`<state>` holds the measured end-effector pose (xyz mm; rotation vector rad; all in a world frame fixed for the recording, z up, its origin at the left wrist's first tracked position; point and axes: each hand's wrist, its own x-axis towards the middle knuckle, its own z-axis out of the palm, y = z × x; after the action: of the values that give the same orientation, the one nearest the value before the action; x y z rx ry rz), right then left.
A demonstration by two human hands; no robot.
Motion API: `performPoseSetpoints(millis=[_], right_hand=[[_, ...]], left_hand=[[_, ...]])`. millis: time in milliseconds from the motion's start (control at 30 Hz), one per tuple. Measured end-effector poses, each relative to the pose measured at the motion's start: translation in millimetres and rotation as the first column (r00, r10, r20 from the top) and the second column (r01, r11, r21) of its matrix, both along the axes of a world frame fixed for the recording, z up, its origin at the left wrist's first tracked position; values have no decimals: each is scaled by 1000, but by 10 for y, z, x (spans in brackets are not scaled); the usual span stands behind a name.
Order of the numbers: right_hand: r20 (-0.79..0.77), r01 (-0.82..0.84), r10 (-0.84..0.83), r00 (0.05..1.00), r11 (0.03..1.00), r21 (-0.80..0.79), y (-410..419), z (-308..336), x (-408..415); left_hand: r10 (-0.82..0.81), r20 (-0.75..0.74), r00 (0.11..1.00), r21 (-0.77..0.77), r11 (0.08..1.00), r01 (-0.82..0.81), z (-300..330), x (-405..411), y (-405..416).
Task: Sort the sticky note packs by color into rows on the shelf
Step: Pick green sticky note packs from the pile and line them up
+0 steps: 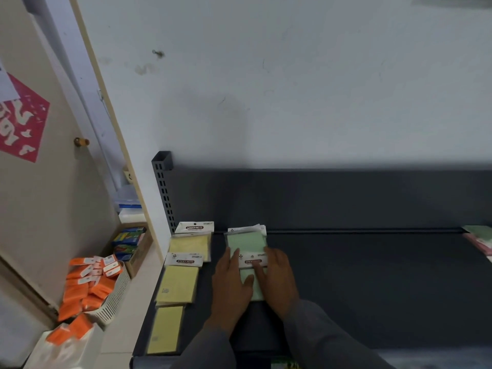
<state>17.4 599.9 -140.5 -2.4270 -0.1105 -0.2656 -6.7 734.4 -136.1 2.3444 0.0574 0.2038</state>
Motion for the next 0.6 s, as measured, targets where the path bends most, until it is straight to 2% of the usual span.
performPoseSetpoints(millis=[200, 300, 367, 433, 500, 600], right_hand=[[-54, -16, 18, 998, 999, 43, 49, 19, -56], [-85, -4, 9, 996, 998, 66, 11, 132, -116], [-76, 12, -7, 997, 998, 55, -118, 272, -179], [-38, 35, -34, 999, 999, 26, -331, 435, -251], [13, 89, -89, 996, 996, -22, -705, 594, -325], [30, 164, -161, 986, 979, -120, -1374, 886, -449]], left_hand=[[17, 6, 1000, 21, 1000, -17, 2, 28, 18], [32, 146, 989, 93, 995, -46, 80, -19, -55], [-9, 320, 948, 65, 998, -12, 225, -21, -232], [-67, 405, 912, 33, 998, 59, 396, 30, -490], [-135, 437, 889, 39, 991, 131, 533, 100, -865], [-239, 391, 889, 131, 970, 203, 619, 139, -1507]])
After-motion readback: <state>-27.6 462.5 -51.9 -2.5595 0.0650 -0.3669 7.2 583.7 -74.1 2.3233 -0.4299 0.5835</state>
